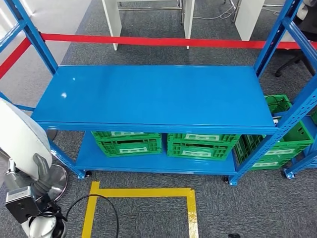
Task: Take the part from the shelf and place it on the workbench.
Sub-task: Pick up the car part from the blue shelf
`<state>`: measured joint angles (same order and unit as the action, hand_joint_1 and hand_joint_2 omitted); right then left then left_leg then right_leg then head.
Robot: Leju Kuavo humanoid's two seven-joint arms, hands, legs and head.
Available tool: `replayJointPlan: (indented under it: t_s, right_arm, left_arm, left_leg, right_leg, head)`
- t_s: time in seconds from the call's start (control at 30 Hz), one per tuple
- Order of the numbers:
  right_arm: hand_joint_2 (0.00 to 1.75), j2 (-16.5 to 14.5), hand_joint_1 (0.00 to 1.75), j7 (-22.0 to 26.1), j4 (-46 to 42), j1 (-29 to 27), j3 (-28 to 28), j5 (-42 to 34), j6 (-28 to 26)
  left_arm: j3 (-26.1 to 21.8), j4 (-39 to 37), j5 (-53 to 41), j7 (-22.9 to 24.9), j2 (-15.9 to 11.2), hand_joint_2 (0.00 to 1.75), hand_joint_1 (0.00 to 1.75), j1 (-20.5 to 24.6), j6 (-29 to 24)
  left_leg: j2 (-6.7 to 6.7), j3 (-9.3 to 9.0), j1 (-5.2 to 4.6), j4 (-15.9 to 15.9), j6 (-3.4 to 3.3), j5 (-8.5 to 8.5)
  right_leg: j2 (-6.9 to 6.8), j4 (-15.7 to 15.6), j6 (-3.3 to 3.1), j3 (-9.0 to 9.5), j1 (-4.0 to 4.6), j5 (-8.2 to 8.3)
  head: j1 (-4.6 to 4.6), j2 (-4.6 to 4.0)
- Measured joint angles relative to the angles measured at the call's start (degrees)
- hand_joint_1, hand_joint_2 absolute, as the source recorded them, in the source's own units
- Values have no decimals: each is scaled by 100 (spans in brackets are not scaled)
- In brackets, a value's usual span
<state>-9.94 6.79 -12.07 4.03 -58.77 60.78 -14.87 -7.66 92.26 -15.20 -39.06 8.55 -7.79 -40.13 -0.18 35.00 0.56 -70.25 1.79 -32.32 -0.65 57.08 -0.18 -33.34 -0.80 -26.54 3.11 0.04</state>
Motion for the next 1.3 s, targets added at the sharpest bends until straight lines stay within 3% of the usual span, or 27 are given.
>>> replayJointPlan:
  t_s: [0.07, 0.1, 0.17, 0.23, 0.3, 0.37, 0.4, 0.43, 0.47, 0.5, 0.53, 0.57, 0.6, 0.67, 0.73, 0.77, 0.8, 0.87, 0.9, 0.93, 1.0, 1.07, 1.13, 1.17, 1.23, 1.27, 1.3]
  right_arm:
    - [175, -2, 0, -1, 0, 2, 3, 3, 7]
    - [175, -3, 0, -2, 0, 4, 4, 4, 10]
    - [175, -3, 0, -1, 0, 8, 4, 5, 12]
    - [175, -3, 0, 1, 0, -3, 4, 5, 14]
    - [175, -3, 0, -1, 0, -16, 5, 5, 20]
    - [175, -3, 0, -3, 0, -14, 5, 5, 28]
    - [175, -3, 0, -5, 0, -12, 6, 5, 31]
    - [175, -2, 0, -7, 0, -10, 6, 6, 30]
    - [175, -2, 0, -10, 0, -8, 6, 7, 29]
    - [175, -1, 0, -14, 0, -8, 6, 7, 29]
    - [175, -1, 0, -16, 0, -5, 6, 7, 29]
    - [175, -1, 0, -18, 0, 2, 6, 7, 29]
    - [175, -2, 0, -19, 0, 13, 6, 7, 29]
    - [175, -3, 0, -19, 0, 27, 8, 7, 29]
    - [175, -5, 0, -21, 0, 19, 10, 7, 29]
    - [175, -7, 0, -23, 0, 13, 10, 7, 30]
    - [175, -7, 0, -26, 0, 7, 9, 7, 30]
    - [175, -6, 0, -28, 0, 5, 8, 7, 29]
    - [175, -5, 0, -28, 0, 6, 8, 7, 29]
    - [175, -5, 0, -28, 0, 7, 8, 7, 29]
    - [175, -6, 0, -28, 0, 3, 8, 7, 29]
    - [175, -10, 0, -28, 0, -1, 8, 7, 32]
    - [175, -15, 0, -27, 0, 4, 8, 7, 34]
    - [175, -17, 0, -27, 0, 8, 8, 7, 36]
    - [175, -18, 0, -26, 0, 8, 9, 7, 37]
    - [175, -17, 0, -26, 0, 5, 9, 7, 37]
    - [175, -17, 0, -26, 0, 0, 10, 7, 38]
  left_arm:
    - [-1, 0, -13, 0, 1, 175, 175, 15, 0]
    - [0, 0, -23, 0, 1, 175, 175, 22, 0]
    - [1, 0, -38, 0, 2, 175, 175, 29, 0]
    - [-2, -1, -39, 0, 9, 175, 175, 31, 1]
    - [-8, -2, -38, -1, 29, 175, 175, 36, 2]
    - [-15, -2, -38, -1, 56, 175, 175, 33, 2]
    - [-18, -3, -38, -2, 69, 175, 175, 28, 2]
    - [-20, -3, -40, -1, 78, 175, 175, 26, 2]
    - [-21, -4, -42, -1, 85, 175, 175, 25, 2]
    - [-23, -4, -43, -1, 93, 175, 175, 23, 2]
    - [-24, -4, -44, 0, 98, 175, 175, 22, 2]
    - [-26, -4, -46, 0, 101, 175, 175, 21, 2]
    - [-27, -3, -48, -1, 102, 175, 175, 21, 2]
    - [-31, -2, -54, -2, 104, 175, 175, 21, 3]
    - [-33, -2, -59, -2, 105, 175, 175, 15, 4]
    - [-33, -2, -60, -2, 105, 175, 175, 7, 3]
    - [-34, -2, -60, -2, 105, 175, 175, 1, 3]
    - [-36, -3, -59, -2, 105, 175, 175, -4, 2]
    - [-36, -4, -59, -2, 105, 175, 175, -4, 2]
    - [-35, -5, -59, -2, 105, 175, 175, -4, 2]
    - [-36, -8, -58, -2, 105, 175, 175, -4, 2]
    - [-39, -9, -59, -2, 105, 175, 175, 2, 2]
    - [-40, -9, -60, -2, 105, 175, 175, 10, 2]
    - [-40, -9, -60, -2, 105, 175, 175, 12, 2]
    - [-40, -9, -61, -2, 111, 175, 175, 14, 2]
    - [-42, -9, -61, -2, 116, 175, 175, 16, 2]
    - [-44, -9, -60, -2, 125, 175, 175, 18, 2]
  left_leg:
    - [-2, -561, 0, 837, -38, 158]
    - [-5, -744, -10, 1142, -72, 165]
    - [-12, -832, -40, 1358, -144, 141]
    - [2, -742, -39, 1387, -244, 246]
    - [23, -609, -22, 1434, -344, 397]
    - [31, -439, -28, 1438, -386, 538]
    - [33, -346, -36, 1432, -389, 609]
    - [35, -247, -42, 1422, -387, 680]
    - [37, -149, -46, 1408, -379, 746]
    - [37, -55, -47, 1388, -366, 807]
    - [36, 22, -47, 1363, -348, 862]
    - [35, 86, -57, 1332, -323, 908]
    - [37, 131, -66, 1302, -295, 952]
    - [43, 172, -79, 1276, -236, 1049]
    - [40, 194, -65, 1275, -175, 1104]
    - [34, 221, -59, 1214, -140, 996]
    - [29, 268, -51, 1046, -109, 772]
    - [27, 395, -35, 407, -59, 130]
    - [28, 441, -28, 36, -44, -105]
    - [27, 443, -25, -243, -36, -187]
    - [27, 233, -26, -305, -51, 43]
    - [24, -261, -38, 328, -115, 331]
    - [21, -693, -63, 1029, -187, 316]
    - [20, -778, -77, 1207, -211, 265]
    - [28, -770, -74, 1345, -248, 259]
    - [35, -733, -62, 1393, -284, 288]
    - [43, -681, -47, 1439, -330, 332]
  right_leg:
    - [2, 64, 45, -134, 5, 73]
    - [2, 79, 78, -171, 11, 111]
    - [3, 75, 153, -206, 15, 200]
    - [19, 71, 228, -241, 5, 234]
    - [43, 319, 279, -379, 1, -109]
    - [54, 961, 303, -561, -1, -712]
    - [54, 1310, 311, -610, -2, -894]
    - [54, 1558, 315, -600, -1, -931]
    - [54, 1645, 314, -518, -1, -832]
    - [54, 1530, 305, -339, -1, -656]
    - [55, 1222, 291, -62, -1, -505]
    - [57, 777, 273, 296, 4, -461]
    - [61, 326, 250, 621, 6, -505]
    - [70, -192, 204, 933, 22, -653]
    - [55, -223, 131, 851, 23, -621]
    - [40, -219, 84, 805, 18, -572]
    - [22, -223, 38, 746, 8, -511]
    - [2, -216, -14, 605, 9, -379]
    - [-4, -208, -21, 537, 14, -314]
    - [-7, -191, -22, 458, 20, -249]
    - [-12, -135, -16, 279, 29, -135]
    - [-13, -59, 4, 110, 34, -57]
    - [-12, 0, 51, 7, 43, 13]
    - [-13, 13, 83, -30, 43, 55]
    - [-12, 30, 158, -99, 40, 118]
    - [-2, 74, 194, -157, 40, 58]
    - [13, 207, 224, -234, 41, -107]
  head:
    - [-3, 0]
    - [-8, 0]
    - [-7, 0]
    - [2, 0]
    - [-8, 0]
    - [-18, 0]
    - [-18, 0]
    - [-18, 0]
    - [-19, 0]
    - [-19, 0]
    - [-20, 0]
    - [-22, 0]
    - [-20, 0]
    - [-22, 0]
    - [-25, 0]
    - [-19, 0]
    - [-9, 0]
    - [9, 0]
    - [11, 0]
    - [12, 0]
    - [14, 0]
    - [14, 0]
    - [10, 0]
    - [9, 0]
    - [10, 0]
    - [7, 0]
    - [-4, 0]
